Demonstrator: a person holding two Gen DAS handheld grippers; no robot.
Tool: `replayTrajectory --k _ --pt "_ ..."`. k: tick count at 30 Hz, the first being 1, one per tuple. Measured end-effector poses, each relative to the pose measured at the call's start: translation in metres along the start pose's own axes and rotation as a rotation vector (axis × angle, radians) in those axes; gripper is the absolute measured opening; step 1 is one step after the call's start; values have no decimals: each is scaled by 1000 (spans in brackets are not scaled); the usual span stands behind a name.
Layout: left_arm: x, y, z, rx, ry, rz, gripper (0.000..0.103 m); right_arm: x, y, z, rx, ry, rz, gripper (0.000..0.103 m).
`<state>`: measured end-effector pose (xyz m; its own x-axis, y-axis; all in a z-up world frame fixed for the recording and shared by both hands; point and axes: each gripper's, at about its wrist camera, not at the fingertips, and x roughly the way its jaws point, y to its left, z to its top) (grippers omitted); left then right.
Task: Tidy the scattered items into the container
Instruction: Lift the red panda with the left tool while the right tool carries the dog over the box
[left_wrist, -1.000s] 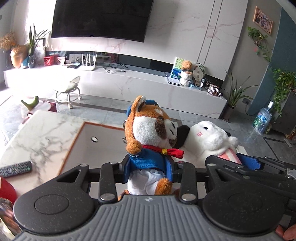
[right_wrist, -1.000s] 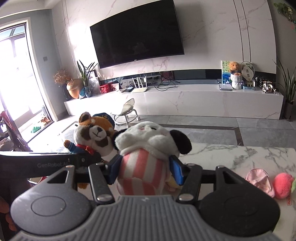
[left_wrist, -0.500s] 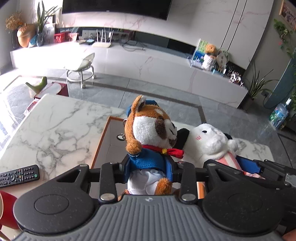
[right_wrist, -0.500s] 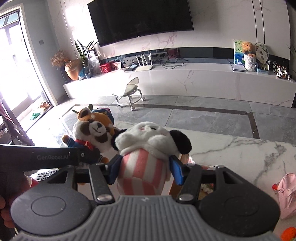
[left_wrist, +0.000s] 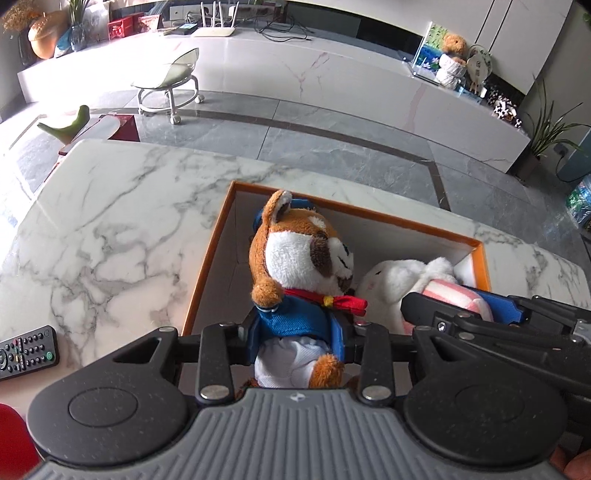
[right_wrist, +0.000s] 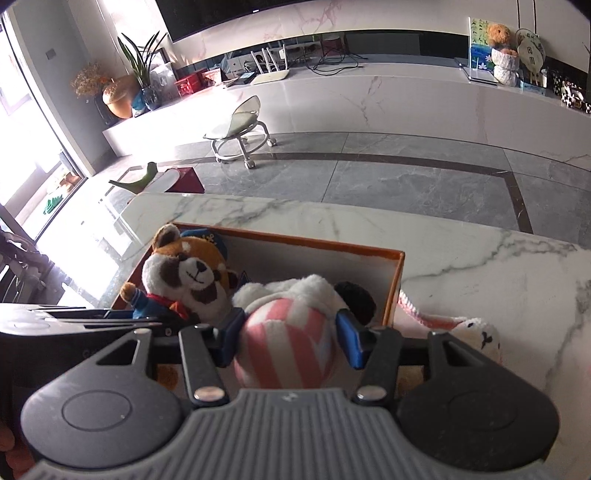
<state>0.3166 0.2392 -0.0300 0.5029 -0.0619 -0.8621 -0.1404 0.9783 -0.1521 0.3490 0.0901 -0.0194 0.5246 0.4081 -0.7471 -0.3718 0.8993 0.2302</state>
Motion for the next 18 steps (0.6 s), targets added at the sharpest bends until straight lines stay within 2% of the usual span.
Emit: replayTrajectory --k 8,12,18 --pt "3 -8 -5 74 -6 97 42 14 9 -7 -25 -54 -110 56" --pt "-4 -13 -11 134 -14 128 42 19 11 -8 -90 -30 -94 57" --pt "-16 -7 -13 80 1 115 42 20 17 -5 -213 8 -59 57"
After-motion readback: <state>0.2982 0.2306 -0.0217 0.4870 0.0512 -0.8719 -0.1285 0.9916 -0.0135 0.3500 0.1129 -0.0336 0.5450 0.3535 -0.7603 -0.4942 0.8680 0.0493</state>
